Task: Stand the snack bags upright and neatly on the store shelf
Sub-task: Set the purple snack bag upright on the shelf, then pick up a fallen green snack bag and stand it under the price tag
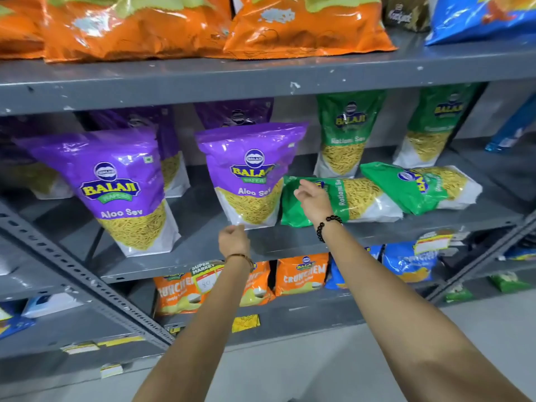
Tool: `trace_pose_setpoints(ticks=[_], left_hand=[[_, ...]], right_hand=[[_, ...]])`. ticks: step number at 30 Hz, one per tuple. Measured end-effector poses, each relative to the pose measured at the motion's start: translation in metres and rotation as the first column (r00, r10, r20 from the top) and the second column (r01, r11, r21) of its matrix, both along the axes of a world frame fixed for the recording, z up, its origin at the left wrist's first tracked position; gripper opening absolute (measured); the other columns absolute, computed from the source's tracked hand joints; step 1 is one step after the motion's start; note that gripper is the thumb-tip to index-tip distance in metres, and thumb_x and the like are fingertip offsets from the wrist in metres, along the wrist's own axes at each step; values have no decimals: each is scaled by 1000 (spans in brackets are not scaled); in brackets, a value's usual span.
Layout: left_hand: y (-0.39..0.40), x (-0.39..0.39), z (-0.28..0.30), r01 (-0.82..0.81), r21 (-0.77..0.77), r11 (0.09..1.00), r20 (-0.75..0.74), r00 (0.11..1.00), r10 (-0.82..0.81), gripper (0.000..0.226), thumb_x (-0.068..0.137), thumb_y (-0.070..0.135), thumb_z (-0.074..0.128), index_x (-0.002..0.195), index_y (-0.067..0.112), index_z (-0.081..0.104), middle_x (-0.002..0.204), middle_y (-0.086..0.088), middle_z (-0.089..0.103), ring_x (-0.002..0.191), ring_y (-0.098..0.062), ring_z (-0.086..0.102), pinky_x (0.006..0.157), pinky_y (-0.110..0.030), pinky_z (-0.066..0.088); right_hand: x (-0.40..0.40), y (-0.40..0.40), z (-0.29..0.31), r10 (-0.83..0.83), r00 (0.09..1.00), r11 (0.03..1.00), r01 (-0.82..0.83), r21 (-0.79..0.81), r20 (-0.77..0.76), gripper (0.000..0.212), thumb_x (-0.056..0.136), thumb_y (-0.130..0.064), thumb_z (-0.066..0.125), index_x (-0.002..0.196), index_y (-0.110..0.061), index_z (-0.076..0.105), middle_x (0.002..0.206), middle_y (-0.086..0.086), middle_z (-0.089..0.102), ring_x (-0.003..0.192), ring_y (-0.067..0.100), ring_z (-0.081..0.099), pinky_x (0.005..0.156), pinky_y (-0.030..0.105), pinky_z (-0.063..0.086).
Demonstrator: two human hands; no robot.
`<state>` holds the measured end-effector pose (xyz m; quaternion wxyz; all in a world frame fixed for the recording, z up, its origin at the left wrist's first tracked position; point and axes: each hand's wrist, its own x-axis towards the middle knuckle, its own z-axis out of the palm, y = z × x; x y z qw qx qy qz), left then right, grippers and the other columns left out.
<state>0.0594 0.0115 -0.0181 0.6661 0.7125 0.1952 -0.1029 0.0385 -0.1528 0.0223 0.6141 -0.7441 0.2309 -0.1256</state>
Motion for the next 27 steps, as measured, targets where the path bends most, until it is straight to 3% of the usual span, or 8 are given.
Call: trace_pose_setpoints(ticks=[2, 4, 9, 14, 16, 21, 25, 27], left_hand=[[-22, -23, 0, 61, -172, 983, -76, 994, -75, 27, 93, 4, 40, 66, 9, 44, 67, -6, 45, 66, -29, 52, 61, -23, 41], [-51, -40, 2, 106, -292, 951, -113, 983, -144, 33, 94, 4, 38, 64, 16, 37, 68, -3, 44, 60, -15, 46, 60, -22, 39], [-132, -69, 8, 217, -458, 862, -95, 952, -290, 34, 96, 7, 26, 64, 17, 35, 68, 1, 35, 58, -13, 35, 45, -16, 37], [-225, -102, 2, 328, -462, 824, -141, 890, -433, 34, 96, 8, 29, 63, 15, 36, 66, -4, 38, 56, -12, 42, 53, -19, 36], [-266, -120, -4, 324, -485, 812, -152, 883, -443, 35, 95, 6, 28, 62, 15, 36, 64, -5, 36, 45, -9, 44, 44, -16, 35], [-358, -145, -5, 230, -583, 779, -182, 898, -401, 34, 91, -6, 34, 60, 9, 40, 62, -7, 39, 50, -17, 45, 39, -16, 40], [-403, -146, -6, 156, -620, 769, -192, 920, -341, 22, 87, 1, 54, 68, 10, 50, 68, -5, 49, 67, -12, 45, 66, -20, 44], [-417, -146, -6, 61, -683, 728, -188, 948, -255, 12, 86, 10, 60, 97, 6, 56, 90, 1, 66, 96, -16, 56, 88, -25, 46]], right_hand=[[-19, -13, 2, -69, 997, 997, 70, -39, 24, 41, 90, -9, 49, 130, -1, 47, 135, 17, 52, 125, 26, 49, 103, 28, 35], [-37, -30, 3, -135, 989, 988, 139, -66, 61, 39, 89, -4, 48, 128, 3, 49, 136, 19, 52, 125, 27, 49, 102, 25, 35], [-75, -96, 15, -280, 951, 945, 297, -135, 133, 33, 87, 2, 48, 118, 9, 55, 132, 19, 55, 123, 27, 51, 82, -2, 32], [-100, -180, 27, -351, 914, 896, 391, -210, 203, 32, 86, 1, 49, 117, 6, 58, 127, 21, 58, 118, 29, 55, 79, -4, 35], [-106, -220, 27, -356, 916, 889, 393, -235, 188, 32, 86, 2, 48, 115, 8, 58, 125, 24, 59, 116, 28, 55, 74, -9, 33], [-115, -312, 18, -290, 954, 923, 298, -243, 69, 31, 86, -4, 47, 114, -2, 61, 124, 20, 61, 104, 23, 57, 89, 27, 44], [-121, -367, 14, -238, 971, 942, 224, -248, -28, 36, 89, -6, 43, 123, -4, 54, 133, 17, 53, 122, 30, 51, 100, 30, 39], [-122, -387, 10, -216, 973, 949, 189, -252, -86, 35, 91, -8, 44, 125, -3, 52, 129, 15, 56, 121, 29, 50, 101, 32, 38]])
